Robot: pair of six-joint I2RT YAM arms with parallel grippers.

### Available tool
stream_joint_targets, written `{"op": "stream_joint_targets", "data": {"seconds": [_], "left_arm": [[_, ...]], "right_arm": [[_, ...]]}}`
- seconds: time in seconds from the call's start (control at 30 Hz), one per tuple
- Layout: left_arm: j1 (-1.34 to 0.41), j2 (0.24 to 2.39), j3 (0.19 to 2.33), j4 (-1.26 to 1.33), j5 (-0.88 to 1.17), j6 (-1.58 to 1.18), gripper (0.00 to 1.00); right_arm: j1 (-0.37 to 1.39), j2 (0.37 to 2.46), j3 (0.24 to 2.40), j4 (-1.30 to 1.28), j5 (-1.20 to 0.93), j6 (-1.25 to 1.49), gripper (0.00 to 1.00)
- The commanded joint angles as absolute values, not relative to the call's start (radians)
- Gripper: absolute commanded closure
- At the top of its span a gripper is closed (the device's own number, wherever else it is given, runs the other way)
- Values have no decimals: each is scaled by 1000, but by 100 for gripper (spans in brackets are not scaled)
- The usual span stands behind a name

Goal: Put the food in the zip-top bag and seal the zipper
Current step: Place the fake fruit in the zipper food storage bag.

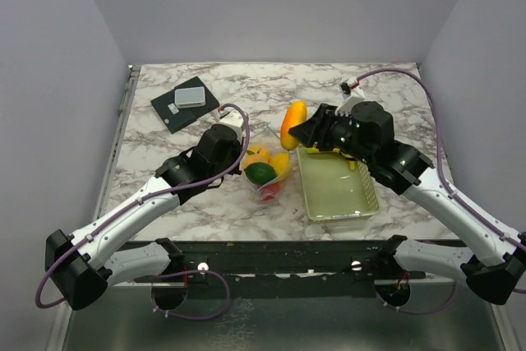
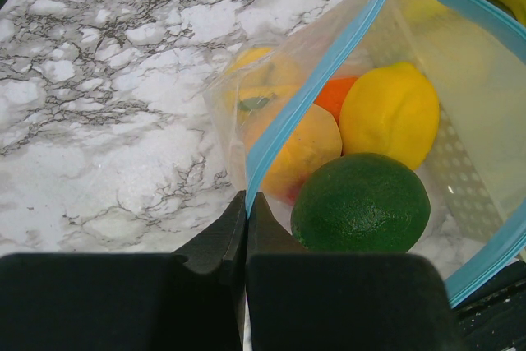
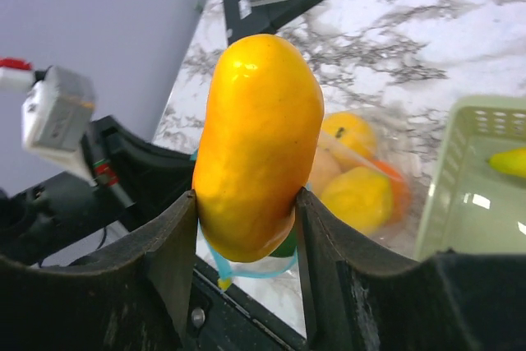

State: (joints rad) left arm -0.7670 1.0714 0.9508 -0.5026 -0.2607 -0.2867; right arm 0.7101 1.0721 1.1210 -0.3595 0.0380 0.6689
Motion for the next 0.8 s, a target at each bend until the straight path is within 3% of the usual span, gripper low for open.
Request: {"op": "stream_joint_targets", "data": {"seconds": [0.0, 0.77], "left_arm": [[-763, 1063, 937, -492, -249, -276, 100], [-762, 1064, 939, -492, -245, -275, 100]], "right_arm": [[784, 1120, 1194, -375, 76, 545, 99], [968, 1377, 1393, -654, 252, 267, 99]]}}
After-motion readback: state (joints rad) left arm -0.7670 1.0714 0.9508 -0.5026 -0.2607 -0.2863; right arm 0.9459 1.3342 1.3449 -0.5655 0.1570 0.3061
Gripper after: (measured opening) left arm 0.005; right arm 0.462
